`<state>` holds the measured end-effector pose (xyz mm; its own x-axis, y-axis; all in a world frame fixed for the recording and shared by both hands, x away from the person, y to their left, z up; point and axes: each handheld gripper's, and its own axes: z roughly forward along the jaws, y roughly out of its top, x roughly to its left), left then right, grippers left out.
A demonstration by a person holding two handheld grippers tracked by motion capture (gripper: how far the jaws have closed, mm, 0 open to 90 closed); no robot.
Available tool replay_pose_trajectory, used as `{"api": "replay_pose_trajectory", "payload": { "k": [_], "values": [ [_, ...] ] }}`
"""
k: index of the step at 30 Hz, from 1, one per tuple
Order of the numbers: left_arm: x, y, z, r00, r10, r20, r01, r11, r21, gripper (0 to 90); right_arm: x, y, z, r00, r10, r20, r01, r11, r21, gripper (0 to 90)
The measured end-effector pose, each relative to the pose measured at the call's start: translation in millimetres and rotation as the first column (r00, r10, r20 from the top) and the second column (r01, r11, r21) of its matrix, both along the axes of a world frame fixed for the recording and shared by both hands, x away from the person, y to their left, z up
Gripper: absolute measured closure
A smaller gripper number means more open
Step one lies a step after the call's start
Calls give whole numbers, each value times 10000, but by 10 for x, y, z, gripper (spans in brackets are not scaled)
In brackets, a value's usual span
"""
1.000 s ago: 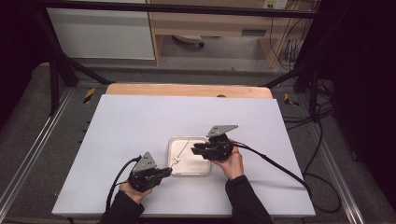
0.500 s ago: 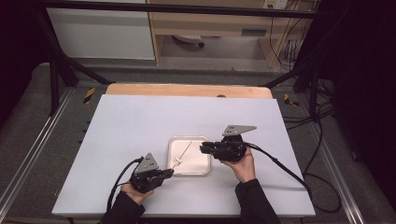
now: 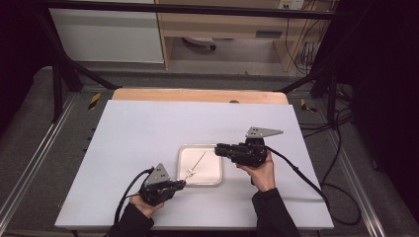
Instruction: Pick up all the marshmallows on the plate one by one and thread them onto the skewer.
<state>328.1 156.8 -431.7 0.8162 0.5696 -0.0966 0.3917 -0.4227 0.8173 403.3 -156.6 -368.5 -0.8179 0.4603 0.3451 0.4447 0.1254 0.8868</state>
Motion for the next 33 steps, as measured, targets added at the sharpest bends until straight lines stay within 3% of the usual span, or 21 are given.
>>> {"api": "replay_pose_trajectory", "payload": {
  "k": [10, 33],
  "values": [
    [-12, -15, 0, 10000, -90, 37, 90, 9999, 45, 877, 23, 115, 51, 9990, 408, -174, -397, 9973, 619, 757],
    [-11, -22, -17, 9999, -121, 37, 120, 9998, 157, 879, 49, 244, -77, 9924, 870, -866, -783, 9920, 994, 761]
  ]
}}
